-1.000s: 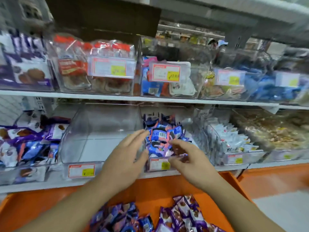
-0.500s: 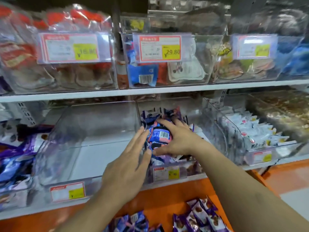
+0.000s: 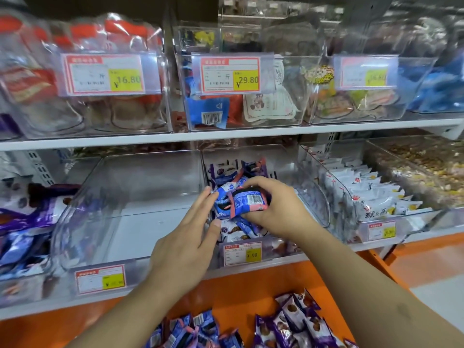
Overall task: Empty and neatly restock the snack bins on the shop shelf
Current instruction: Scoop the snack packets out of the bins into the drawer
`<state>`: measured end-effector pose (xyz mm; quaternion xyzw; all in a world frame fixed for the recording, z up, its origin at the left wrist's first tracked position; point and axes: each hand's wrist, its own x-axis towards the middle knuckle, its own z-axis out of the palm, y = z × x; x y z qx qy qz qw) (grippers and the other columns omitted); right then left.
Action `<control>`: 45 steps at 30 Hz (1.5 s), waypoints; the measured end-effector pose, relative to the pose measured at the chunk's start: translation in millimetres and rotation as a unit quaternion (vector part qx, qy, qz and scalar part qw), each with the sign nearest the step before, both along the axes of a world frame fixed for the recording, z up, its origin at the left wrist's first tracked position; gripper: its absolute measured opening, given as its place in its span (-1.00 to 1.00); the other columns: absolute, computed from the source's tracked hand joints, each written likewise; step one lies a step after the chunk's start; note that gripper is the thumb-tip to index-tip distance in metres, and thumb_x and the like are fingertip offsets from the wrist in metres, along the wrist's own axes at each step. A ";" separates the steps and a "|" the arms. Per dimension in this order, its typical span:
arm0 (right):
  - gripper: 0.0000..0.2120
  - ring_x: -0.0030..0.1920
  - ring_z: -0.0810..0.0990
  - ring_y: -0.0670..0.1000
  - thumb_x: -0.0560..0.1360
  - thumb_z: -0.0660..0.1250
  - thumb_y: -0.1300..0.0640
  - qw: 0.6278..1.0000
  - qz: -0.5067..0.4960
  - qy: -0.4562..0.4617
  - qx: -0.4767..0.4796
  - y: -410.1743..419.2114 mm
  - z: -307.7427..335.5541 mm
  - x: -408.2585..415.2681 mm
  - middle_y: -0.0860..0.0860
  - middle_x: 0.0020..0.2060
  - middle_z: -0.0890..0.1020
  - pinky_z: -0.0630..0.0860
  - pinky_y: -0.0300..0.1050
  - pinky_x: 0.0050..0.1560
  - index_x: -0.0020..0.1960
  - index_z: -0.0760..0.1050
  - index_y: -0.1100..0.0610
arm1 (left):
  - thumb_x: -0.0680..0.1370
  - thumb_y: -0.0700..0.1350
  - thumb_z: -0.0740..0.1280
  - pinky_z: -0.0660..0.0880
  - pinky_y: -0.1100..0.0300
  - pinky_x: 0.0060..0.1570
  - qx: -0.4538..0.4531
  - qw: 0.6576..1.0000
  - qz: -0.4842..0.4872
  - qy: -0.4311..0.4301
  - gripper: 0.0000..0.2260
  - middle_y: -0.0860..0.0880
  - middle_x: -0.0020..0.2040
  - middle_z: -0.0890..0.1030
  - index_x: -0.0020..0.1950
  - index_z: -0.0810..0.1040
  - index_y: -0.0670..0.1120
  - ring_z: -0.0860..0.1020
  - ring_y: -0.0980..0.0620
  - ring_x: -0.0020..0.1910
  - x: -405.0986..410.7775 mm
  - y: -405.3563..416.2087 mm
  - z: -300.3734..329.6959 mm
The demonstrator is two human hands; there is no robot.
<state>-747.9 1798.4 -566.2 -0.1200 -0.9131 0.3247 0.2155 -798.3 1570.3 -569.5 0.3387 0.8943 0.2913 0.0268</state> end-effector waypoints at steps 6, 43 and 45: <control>-0.52 -0.12 0.71 -0.12 0.34 0.68 0.20 0.986 -0.018 0.070 -0.151 5.1 24.3 12.0 -0.09 -0.05 0.72 0.59 -0.29 -0.16 0.15 0.61 -0.12 | 0.68 0.31 -0.05 0.44 0.30 -0.24 0.001 1.000 -0.005 -0.002 -0.51 0.63 0.47 -0.29 0.56 -0.19 0.51 0.54 0.43 -0.11 2.0 -0.6 2.2; -0.45 -0.25 0.61 -0.08 0.56 0.45 0.10 0.863 0.067 -0.432 -0.253 -234.3 -177.8 88.8 0.01 -0.02 0.66 0.57 -0.03 -0.19 0.51 0.40 0.07 | 0.38 -0.03 0.64 0.50 0.15 0.20 -0.006 0.920 0.078 -0.384 -0.28 0.11 0.30 0.53 0.48 0.43 0.10 0.54 0.08 0.31 68.8 -199.8 -186.6; -0.31 -0.04 0.65 -0.10 0.55 0.49 0.14 0.844 0.082 -0.480 -0.223 -220.1 -184.3 89.9 0.00 0.18 0.62 0.59 -0.13 -0.10 0.59 0.27 0.02 | 0.41 -0.06 0.63 0.52 0.17 0.09 -0.023 0.911 0.077 -0.405 -0.28 0.12 0.32 0.48 0.51 0.40 0.11 0.56 0.09 0.25 64.0 -203.6 -194.8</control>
